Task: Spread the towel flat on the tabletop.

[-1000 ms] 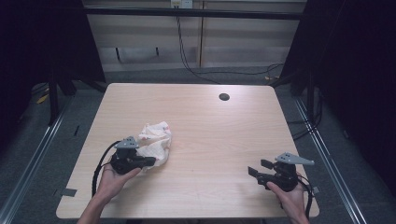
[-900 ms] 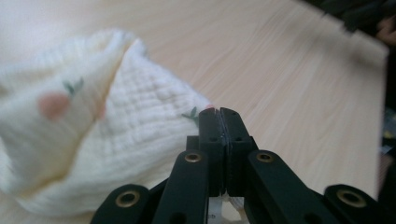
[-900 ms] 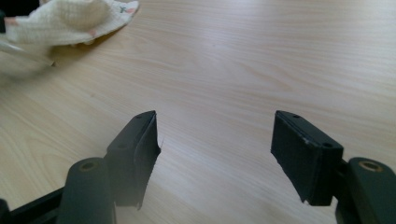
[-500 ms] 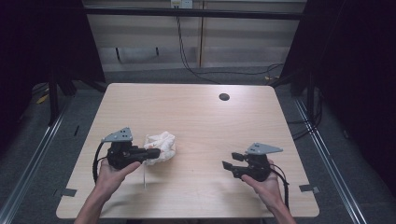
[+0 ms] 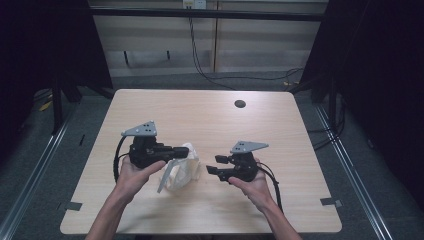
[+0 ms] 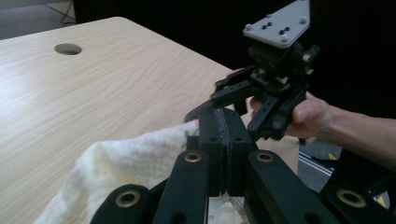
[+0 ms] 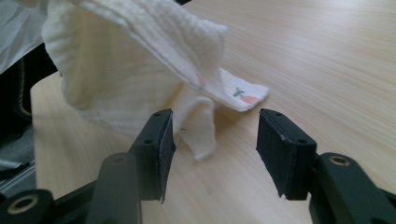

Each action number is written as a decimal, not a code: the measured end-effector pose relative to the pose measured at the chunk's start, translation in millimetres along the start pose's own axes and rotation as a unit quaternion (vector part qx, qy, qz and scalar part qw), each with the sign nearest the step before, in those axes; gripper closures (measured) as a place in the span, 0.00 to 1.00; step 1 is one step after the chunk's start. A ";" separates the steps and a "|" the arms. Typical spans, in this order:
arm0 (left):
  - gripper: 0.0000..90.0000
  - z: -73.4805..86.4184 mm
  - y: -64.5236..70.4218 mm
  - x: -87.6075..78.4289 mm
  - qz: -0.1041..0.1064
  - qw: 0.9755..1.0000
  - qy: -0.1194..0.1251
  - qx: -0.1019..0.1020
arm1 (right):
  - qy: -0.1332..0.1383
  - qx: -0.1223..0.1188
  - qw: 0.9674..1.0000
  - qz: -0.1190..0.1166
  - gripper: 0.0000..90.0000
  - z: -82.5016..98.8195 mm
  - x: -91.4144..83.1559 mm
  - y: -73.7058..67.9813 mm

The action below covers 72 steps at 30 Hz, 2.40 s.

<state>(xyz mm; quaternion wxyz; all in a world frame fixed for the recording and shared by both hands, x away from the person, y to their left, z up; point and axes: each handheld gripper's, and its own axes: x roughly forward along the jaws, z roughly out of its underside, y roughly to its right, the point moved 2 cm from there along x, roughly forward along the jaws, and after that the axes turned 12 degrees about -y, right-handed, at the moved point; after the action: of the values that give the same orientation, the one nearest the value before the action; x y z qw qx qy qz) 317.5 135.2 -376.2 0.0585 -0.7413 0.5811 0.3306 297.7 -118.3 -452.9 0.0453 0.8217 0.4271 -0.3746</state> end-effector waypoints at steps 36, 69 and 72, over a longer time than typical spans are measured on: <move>0.99 -44.2 -63.6 -32.0 -0.094 0.993 0.067 -0.029 | 0.112 0.009 0.992 0.049 0.98 -104.9 -62.3 40.1; 0.99 -94.5 -3.1 -47.7 -0.061 0.994 0.089 0.013 | 0.065 0.076 0.994 0.048 0.41 -44.3 47.4 14.2; 0.99 -97.5 1.1 -47.6 -0.058 0.994 0.089 0.018 | 0.079 0.074 0.993 0.046 0.37 -50.6 42.9 12.5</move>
<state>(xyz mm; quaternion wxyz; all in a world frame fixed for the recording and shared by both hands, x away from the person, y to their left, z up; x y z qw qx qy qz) 352.7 128.1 -273.8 0.0390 -0.7990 0.5462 0.2485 351.4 -77.6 -447.8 -0.0325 0.8688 0.3617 -0.3365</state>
